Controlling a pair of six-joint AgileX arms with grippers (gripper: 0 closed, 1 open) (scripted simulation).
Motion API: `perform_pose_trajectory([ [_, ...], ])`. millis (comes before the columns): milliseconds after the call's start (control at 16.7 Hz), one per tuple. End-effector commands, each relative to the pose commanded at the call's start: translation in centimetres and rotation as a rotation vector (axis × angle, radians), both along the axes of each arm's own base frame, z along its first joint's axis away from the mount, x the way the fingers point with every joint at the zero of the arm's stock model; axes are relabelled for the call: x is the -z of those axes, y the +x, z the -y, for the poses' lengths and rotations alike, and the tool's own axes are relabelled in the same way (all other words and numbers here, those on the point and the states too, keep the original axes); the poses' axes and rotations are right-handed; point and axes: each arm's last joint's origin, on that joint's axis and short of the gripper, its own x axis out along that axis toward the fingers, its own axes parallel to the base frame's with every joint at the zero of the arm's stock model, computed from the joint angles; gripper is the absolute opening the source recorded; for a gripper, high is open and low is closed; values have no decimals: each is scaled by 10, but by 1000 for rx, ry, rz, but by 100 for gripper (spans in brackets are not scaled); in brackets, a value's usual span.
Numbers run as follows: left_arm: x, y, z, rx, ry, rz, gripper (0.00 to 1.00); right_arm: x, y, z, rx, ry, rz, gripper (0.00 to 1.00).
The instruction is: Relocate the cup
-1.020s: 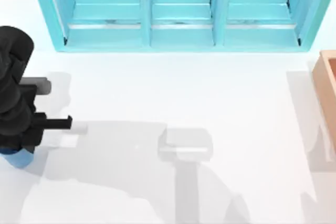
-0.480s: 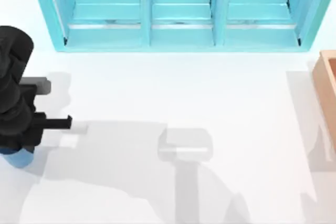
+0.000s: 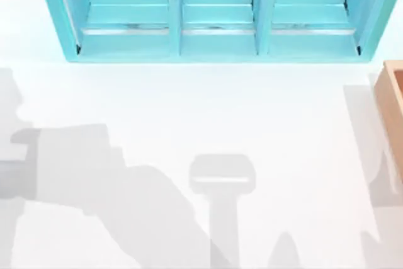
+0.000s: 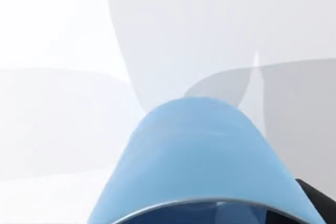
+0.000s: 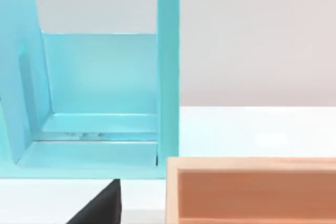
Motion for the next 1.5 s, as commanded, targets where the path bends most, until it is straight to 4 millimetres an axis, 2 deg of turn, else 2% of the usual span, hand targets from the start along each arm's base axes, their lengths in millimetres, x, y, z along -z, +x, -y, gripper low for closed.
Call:
perform_pose_trajectory([
  [240, -24, -13, -89, 3, -4, 3, 0, 0, 0, 0, 0, 0, 0, 100],
  [420, -39, -26, -124, 3, 5, 23, 0, 0, 0, 0, 0, 0, 0, 100],
  [780, -41, -28, -128, 7, 10, 27, 0, 0, 0, 0, 0, 0, 0, 100],
  [1260, 18, -28, -138, 3, 12, 33, 0, 0, 0, 0, 0, 0, 0, 100],
  [1500, 22, -28, -138, 3, 7, 28, 0, 0, 0, 0, 0, 0, 0, 100],
])
